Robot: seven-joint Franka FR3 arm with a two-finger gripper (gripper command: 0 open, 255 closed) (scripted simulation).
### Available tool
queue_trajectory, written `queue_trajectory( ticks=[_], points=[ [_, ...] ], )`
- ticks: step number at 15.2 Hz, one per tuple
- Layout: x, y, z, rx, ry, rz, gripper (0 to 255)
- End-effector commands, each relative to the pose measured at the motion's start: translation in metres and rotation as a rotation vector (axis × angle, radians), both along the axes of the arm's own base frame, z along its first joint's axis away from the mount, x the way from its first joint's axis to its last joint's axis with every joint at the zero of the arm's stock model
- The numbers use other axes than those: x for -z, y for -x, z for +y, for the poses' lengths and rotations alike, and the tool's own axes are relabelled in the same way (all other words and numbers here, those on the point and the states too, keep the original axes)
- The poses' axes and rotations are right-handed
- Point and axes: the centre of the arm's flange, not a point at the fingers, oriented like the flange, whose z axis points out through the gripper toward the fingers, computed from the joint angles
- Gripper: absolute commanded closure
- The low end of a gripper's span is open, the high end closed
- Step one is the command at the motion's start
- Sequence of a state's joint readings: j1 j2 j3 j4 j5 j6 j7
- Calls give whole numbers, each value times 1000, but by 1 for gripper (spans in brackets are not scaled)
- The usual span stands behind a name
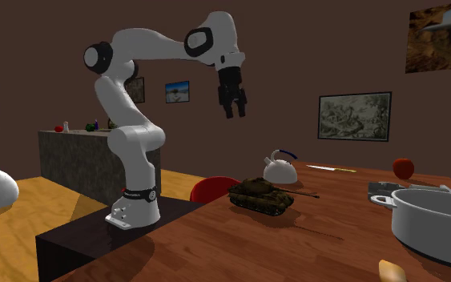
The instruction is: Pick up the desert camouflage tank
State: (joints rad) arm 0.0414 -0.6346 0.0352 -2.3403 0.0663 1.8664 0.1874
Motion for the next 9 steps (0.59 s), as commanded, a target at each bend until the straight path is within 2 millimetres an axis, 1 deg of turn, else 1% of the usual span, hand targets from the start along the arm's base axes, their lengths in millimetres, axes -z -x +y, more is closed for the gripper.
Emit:
queue_trajectory(
  ticks=[1,9],
  points=[
    [18,-17,10,7,1,17,0],
    [97,-76,58,32,4,88,0]
  ],
)
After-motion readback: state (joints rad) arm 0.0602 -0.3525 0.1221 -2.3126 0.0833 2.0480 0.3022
